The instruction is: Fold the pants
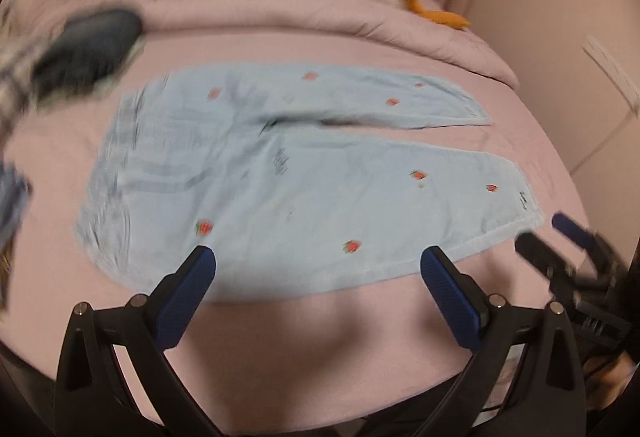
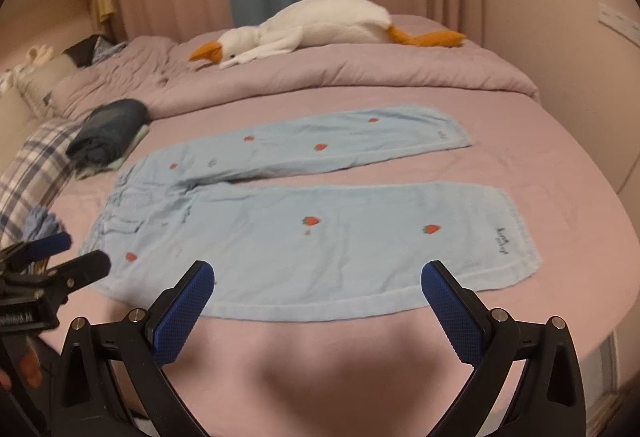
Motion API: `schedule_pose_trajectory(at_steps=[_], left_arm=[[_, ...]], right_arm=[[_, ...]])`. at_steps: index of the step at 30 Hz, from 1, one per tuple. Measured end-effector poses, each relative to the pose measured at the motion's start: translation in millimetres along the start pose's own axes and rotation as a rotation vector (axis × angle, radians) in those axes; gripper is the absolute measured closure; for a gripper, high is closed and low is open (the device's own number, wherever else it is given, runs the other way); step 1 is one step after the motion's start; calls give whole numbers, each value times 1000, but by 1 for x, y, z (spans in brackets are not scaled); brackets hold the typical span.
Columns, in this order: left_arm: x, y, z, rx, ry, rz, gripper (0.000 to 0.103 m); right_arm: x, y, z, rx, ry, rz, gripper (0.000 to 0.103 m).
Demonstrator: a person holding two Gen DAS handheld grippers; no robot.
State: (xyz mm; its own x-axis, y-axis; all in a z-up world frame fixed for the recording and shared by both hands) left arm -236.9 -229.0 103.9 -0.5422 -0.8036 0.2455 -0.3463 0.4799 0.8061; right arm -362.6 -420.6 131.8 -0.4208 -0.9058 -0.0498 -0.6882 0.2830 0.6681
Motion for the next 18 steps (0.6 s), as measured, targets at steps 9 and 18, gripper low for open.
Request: schedule_pose_trajectory(at_steps=[9,18], left_arm=[[-133,-12,25,-51,370,-15,1],[-192,-29,32,-13,583,82,2]], right_arm=[[-77,-47,39,-67,338,-62,0],[-155,-69,67,-29,620,-183,0]])
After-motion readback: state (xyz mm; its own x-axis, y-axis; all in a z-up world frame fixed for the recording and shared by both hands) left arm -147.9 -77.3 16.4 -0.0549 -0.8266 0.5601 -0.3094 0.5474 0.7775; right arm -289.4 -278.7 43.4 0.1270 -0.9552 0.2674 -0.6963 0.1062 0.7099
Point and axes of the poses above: each gripper's, at about its wrist camera, not at the fingertips, and y roughly against the way its jaws point, x to its right, z to its underside, the point moved 3 cm from there along -y, roughly the way its jaws point, and after that the axes turned 1 degree about -x, right-handed, at the moved point
